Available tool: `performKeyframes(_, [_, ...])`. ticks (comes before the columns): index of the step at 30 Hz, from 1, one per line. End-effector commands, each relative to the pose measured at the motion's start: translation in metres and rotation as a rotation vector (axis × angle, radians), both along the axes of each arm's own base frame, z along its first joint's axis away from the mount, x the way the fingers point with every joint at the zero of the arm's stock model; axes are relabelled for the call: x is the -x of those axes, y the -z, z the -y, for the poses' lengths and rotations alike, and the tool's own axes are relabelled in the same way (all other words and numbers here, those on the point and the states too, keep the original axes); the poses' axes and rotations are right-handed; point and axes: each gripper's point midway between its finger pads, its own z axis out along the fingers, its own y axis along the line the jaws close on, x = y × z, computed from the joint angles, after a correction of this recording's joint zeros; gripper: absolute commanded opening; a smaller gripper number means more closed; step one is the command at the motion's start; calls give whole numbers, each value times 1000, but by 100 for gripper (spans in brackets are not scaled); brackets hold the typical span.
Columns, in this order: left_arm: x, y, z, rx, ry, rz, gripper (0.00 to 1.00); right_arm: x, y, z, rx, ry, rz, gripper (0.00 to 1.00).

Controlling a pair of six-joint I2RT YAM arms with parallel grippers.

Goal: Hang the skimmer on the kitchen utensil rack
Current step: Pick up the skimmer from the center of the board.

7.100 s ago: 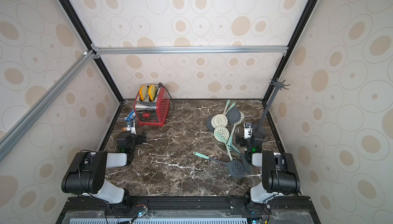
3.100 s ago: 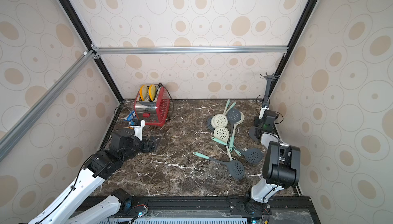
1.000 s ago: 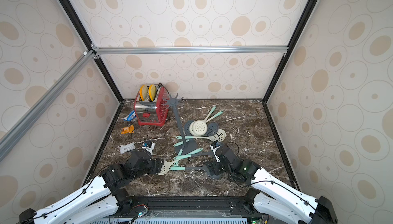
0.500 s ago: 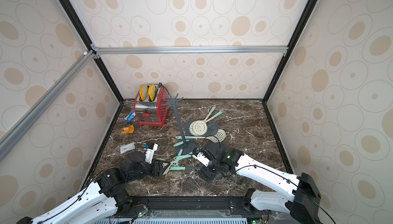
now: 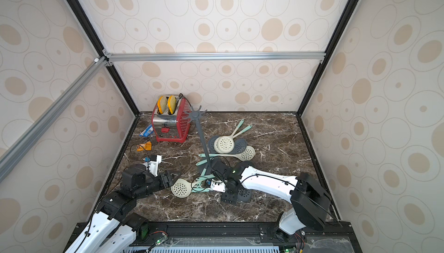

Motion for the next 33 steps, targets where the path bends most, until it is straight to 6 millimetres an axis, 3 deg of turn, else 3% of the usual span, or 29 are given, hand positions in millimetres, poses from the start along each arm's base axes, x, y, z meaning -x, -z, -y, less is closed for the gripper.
performKeyframes(1, [2, -21, 3, 16, 25, 33, 64, -11, 5, -11, 18, -57, 39, 71])
performKeyframes(10, [6, -26, -2, -31, 32, 38, 63, -12, 30, -17, 56, -70, -73, 65])
performKeyframes(16, [5, -47, -11, -98, 21, 93, 62, 3, 39, -7, 85, -65, -143, 38])
performKeyframes(19, [8, -49, -15, -130, 26, 83, 63, 6, 36, -4, 83, -49, -146, 29])
performKeyframes(22, [8, -53, -16, -135, 22, 97, 63, 8, 25, -5, 51, -41, -135, 19])
performKeyframes(26, [9, -62, -21, -163, 14, 122, 62, 12, -4, -13, -53, -25, -117, 0])
performKeyframes(30, [10, -82, -30, -217, 1, 170, 62, 15, -38, -14, -148, 36, -100, 0])
performKeyframes(33, [10, -101, -37, -266, -5, 210, 63, 33, -57, -12, -217, 26, -160, 0])
